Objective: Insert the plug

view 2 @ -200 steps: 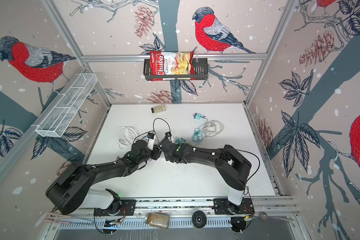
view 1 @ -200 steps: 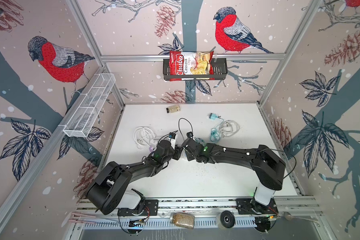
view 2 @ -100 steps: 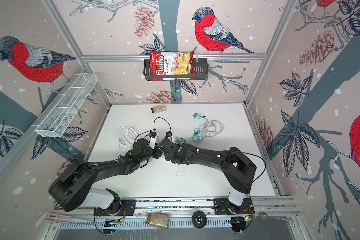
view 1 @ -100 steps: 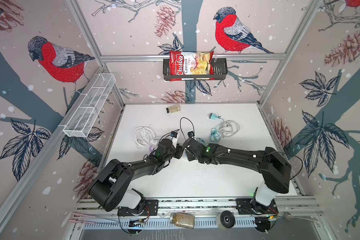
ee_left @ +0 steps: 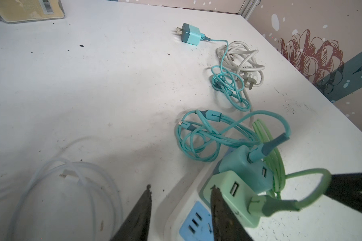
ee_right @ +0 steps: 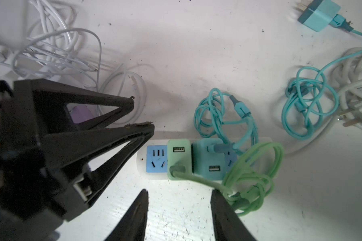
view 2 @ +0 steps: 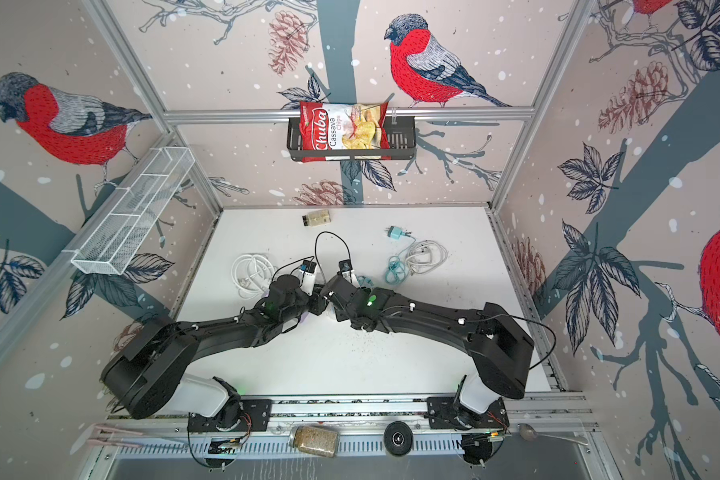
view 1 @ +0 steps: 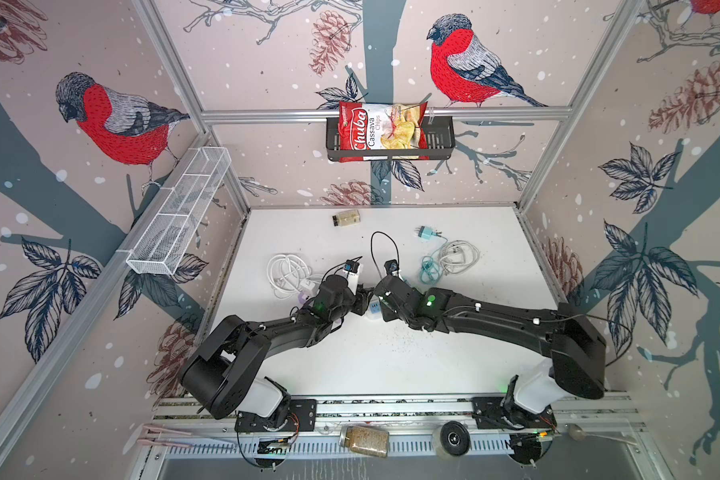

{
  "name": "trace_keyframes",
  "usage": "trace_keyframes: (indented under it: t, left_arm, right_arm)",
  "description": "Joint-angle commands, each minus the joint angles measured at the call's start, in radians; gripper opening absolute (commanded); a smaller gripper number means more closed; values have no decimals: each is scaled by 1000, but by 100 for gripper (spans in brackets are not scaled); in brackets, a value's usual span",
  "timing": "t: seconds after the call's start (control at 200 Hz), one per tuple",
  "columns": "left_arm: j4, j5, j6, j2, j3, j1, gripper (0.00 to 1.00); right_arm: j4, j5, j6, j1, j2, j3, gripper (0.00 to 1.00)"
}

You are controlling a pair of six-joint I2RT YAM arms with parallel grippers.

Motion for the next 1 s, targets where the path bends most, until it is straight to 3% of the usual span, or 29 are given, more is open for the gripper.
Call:
trace_keyframes:
  t: [0.0, 0.195, 0.485, 0.995]
  left_arm:
    - [35, 14, -6, 12, 13, -7, 46]
    - [37, 16, -10, 52, 45, -29, 45]
    - [19, 4, -1, 103, 96, -59, 45]
    - [13, 6, 9, 142, 120, -64, 44]
  right_arm:
    - [7, 30, 19, -2, -56, -32, 50]
    - [42, 53, 70, -80, -115, -113, 46]
    - [168, -96, 44, -228, -130, -212, 45]
    - [240, -246, -5, -236, 7, -159, 42]
